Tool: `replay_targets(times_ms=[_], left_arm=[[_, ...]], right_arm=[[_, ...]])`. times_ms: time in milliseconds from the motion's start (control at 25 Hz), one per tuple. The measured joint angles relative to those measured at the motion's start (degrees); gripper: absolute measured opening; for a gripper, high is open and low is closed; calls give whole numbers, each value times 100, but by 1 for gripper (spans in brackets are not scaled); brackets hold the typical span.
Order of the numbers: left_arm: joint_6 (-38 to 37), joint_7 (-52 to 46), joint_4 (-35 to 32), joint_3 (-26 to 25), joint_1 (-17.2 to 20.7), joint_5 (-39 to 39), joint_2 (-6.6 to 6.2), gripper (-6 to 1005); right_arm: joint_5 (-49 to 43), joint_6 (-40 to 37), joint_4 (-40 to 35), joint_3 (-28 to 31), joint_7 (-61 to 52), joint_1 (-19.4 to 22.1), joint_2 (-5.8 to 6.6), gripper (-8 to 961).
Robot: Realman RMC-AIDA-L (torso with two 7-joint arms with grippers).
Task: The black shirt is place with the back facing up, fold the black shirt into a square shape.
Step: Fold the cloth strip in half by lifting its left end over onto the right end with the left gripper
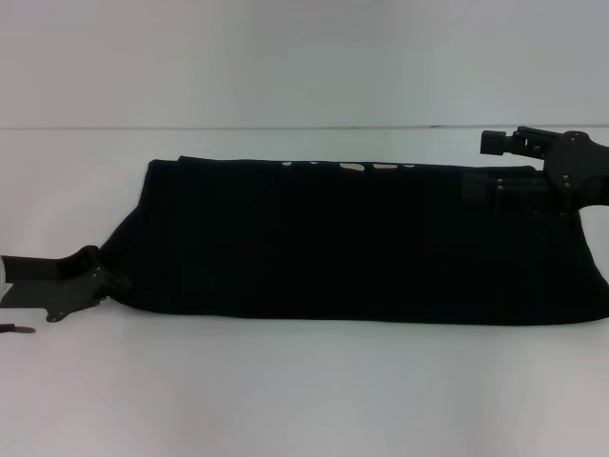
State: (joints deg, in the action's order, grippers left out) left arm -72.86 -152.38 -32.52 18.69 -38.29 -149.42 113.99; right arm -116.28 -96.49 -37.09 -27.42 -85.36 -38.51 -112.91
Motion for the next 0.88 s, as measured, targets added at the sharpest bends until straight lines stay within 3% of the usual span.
replay_targets(times_ms=[160, 880], left_arm=[[-3, 186, 0, -31, 27, 30, 0, 60], [-111, 616, -84, -50, 142, 158, 27, 59]], right_arm=[[0, 8, 0, 0, -29, -22, -5, 927], [69, 5, 0, -20, -40, -75, -39, 927]])
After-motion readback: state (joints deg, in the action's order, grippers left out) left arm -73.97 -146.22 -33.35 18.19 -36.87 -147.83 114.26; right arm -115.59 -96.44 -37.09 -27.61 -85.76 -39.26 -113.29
